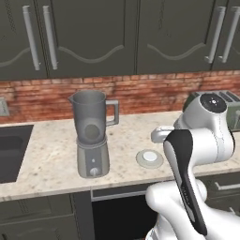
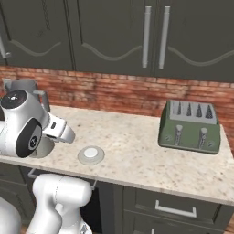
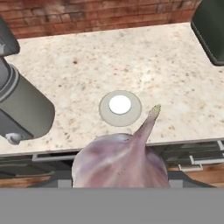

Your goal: Grab the garlic and lime from the fridge, place them in the blender, close the lid, and turn on the blender to create a marinade.

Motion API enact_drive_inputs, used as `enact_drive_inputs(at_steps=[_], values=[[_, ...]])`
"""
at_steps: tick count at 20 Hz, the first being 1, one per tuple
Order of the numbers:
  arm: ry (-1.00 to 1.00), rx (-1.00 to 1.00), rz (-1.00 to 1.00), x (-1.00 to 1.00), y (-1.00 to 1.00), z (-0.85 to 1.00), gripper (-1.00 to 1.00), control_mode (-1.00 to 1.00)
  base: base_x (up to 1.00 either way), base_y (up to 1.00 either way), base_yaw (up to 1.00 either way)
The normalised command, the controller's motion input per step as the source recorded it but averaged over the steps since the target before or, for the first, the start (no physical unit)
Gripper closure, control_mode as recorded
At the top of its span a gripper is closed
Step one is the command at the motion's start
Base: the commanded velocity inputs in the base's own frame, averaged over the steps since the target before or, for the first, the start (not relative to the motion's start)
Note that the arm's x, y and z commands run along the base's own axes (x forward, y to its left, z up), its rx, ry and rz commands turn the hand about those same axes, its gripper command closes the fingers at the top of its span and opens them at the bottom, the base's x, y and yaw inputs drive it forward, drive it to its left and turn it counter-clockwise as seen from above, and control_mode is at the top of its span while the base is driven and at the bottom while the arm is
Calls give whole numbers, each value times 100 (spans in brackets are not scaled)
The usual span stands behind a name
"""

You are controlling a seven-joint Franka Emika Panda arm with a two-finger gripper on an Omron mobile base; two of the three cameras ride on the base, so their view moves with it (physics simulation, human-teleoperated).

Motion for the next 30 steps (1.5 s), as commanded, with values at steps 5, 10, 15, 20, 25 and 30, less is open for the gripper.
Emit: enact_drive_inputs(at_steps=[5,10,15,20,25,30], values=[[0,0,0,0,0,0,100,100,13,1,3],[0,2,1,0,0,0,100,-100,5,0,4],[-2,7,5,-4,13,54,100,-100,0,0,0],[-19,0,3,-3,30,99,100,-100,0,0,0],[-18,0,0,0,44,98,100,-100,0,0,0],[-9,-1,0,1,68,47,100,-100,0,0,0]])
